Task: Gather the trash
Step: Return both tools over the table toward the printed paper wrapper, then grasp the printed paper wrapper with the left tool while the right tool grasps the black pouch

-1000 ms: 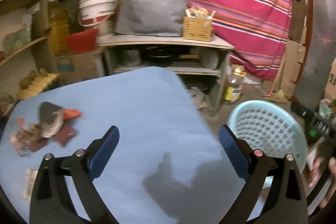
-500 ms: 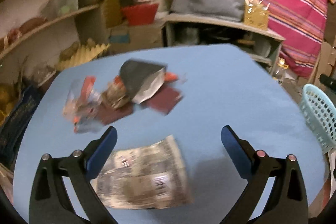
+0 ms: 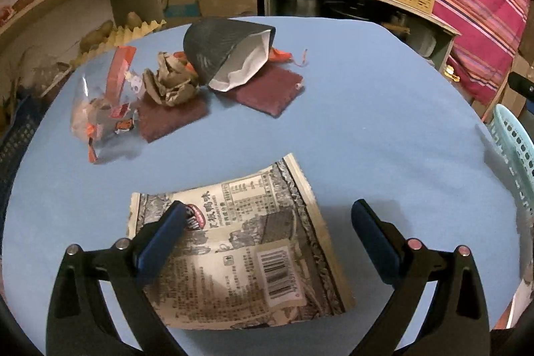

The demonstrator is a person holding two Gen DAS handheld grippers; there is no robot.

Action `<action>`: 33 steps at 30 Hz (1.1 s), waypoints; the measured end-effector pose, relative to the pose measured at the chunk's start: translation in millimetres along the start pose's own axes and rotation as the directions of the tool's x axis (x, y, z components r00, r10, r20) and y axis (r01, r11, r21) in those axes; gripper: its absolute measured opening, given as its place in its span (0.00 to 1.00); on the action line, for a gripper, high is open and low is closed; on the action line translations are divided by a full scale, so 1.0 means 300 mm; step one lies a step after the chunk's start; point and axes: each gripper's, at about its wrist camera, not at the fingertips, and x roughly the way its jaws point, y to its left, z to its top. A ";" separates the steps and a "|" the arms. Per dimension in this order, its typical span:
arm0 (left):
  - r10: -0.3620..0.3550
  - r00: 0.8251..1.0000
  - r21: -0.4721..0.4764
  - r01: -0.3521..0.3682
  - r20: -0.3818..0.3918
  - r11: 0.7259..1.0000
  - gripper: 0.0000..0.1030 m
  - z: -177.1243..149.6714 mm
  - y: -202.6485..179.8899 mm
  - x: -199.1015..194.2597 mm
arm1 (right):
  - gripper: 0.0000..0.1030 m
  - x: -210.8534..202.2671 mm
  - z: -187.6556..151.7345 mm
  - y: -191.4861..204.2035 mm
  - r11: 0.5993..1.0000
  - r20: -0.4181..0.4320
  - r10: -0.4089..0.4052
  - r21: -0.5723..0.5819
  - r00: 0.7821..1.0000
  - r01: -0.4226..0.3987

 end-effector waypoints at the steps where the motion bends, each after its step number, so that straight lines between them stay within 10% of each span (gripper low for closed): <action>1: -0.005 1.000 -0.009 0.005 0.000 1.000 0.89 -0.002 0.006 -0.001 | 0.96 -0.001 0.001 0.010 1.000 0.001 0.001 -0.007 1.000 -0.001; 17: -0.042 0.999 0.075 0.041 0.016 0.996 0.00 -0.041 0.123 -0.044 | 0.96 0.031 -0.064 0.308 0.983 -0.066 0.121 -0.127 0.990 -0.128; 33: 0.018 0.995 -0.076 -0.011 0.098 0.997 0.00 -0.034 0.485 -0.170 | 0.96 0.107 -0.130 0.663 0.952 -0.161 0.147 -0.243 0.976 -0.184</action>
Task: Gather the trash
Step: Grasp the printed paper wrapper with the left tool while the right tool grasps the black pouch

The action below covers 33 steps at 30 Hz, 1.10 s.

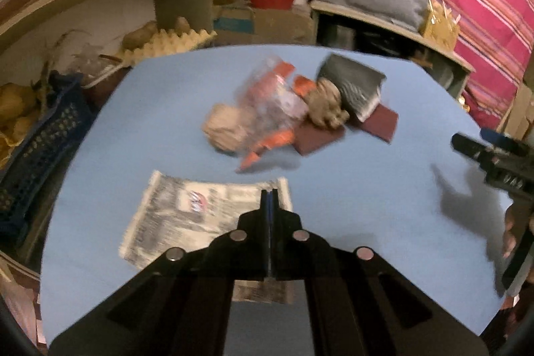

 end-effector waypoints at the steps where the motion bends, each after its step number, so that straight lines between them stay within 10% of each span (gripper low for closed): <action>1: -0.001 1.000 -0.010 0.001 0.007 1.000 0.00 0.011 0.014 -0.005 | 0.96 0.013 0.012 0.021 1.000 -0.005 0.003 -0.003 1.000 -0.003; 25: 0.055 0.998 -0.111 -0.056 -0.016 0.992 0.02 0.028 0.286 -0.005 | 0.95 0.331 0.246 0.290 0.985 -0.068 0.041 -0.163 0.997 -0.051; 28: 0.057 0.998 -0.124 -0.060 -0.024 0.990 0.02 0.023 0.301 0.002 | 0.73 0.338 0.238 0.303 0.979 -0.092 0.063 -0.187 0.994 -0.080; 30: 0.058 0.998 -0.134 -0.062 -0.034 0.989 0.02 0.020 0.311 0.010 | 0.37 0.338 0.231 0.316 0.975 -0.107 0.057 -0.208 0.993 -0.079; 33: 0.054 0.997 -0.145 -0.060 -0.048 0.988 0.02 0.018 0.330 0.023 | 0.30 0.315 0.229 0.302 0.977 -0.087 0.063 -0.198 0.994 -0.079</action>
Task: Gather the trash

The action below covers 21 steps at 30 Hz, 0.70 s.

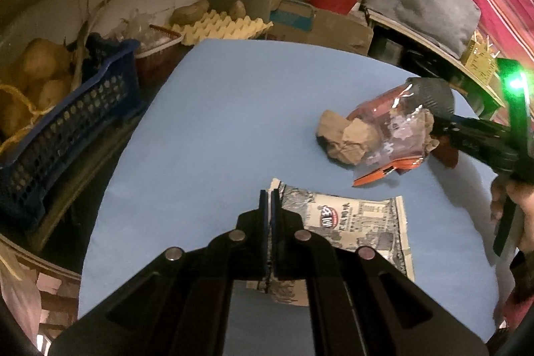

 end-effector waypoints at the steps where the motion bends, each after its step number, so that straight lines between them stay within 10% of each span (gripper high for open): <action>1: -0.004 1.000 -0.004 0.004 -0.002 1.000 0.02 -0.001 0.004 0.002 | 0.29 -0.015 -0.003 -0.009 1.000 0.012 0.000 0.010 1.000 0.000; 21: -0.027 0.999 0.041 0.029 -0.043 0.999 0.02 -0.040 -0.075 0.054 | 0.26 -0.349 -0.403 -0.278 0.988 -0.008 -0.069 0.137 0.998 0.069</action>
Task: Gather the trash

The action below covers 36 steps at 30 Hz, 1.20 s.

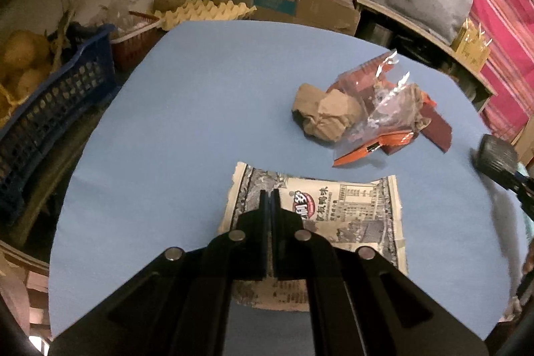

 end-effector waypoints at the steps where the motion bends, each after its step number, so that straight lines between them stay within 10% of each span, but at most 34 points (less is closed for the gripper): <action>1: 0.013 1.000 0.011 -0.013 0.003 1.000 0.02 0.000 -0.007 0.001 | 0.26 -0.002 -0.017 -0.008 1.000 -0.008 0.003 0.003 1.000 -0.003; 5: 0.069 0.996 0.050 -0.071 0.048 0.996 0.02 -0.003 -0.042 -0.020 | 0.26 -0.020 -0.064 -0.009 1.000 -0.017 0.002 -0.002 1.000 -0.002; 13: 0.076 0.976 0.076 -0.093 0.203 0.993 0.02 0.003 -0.063 -0.151 | 0.72 -0.069 -0.121 -0.002 1.000 -0.019 0.004 0.004 1.000 -0.004; 14: 0.072 0.974 0.071 -0.089 0.215 0.993 0.08 0.004 -0.061 -0.163 | 0.76 -0.072 -0.125 -0.004 1.000 -0.019 0.000 0.007 1.000 0.000; 17: 0.126 0.953 0.045 -0.144 0.274 0.989 0.84 -0.005 -0.048 -0.198 | 0.83 -0.079 -0.143 -0.007 1.000 -0.019 -0.012 0.012 1.000 0.012; 19: 0.147 0.933 0.061 -0.176 0.328 0.982 0.85 -0.013 -0.052 -0.227 | 0.83 -0.082 -0.150 -0.005 1.000 -0.019 -0.016 0.013 1.000 0.016; 36: 0.076 0.995 0.124 -0.085 0.070 0.989 0.88 -0.052 -0.038 -0.056 | 0.96 -0.158 -0.136 -0.070 0.984 0.092 -0.168 0.076 0.981 0.161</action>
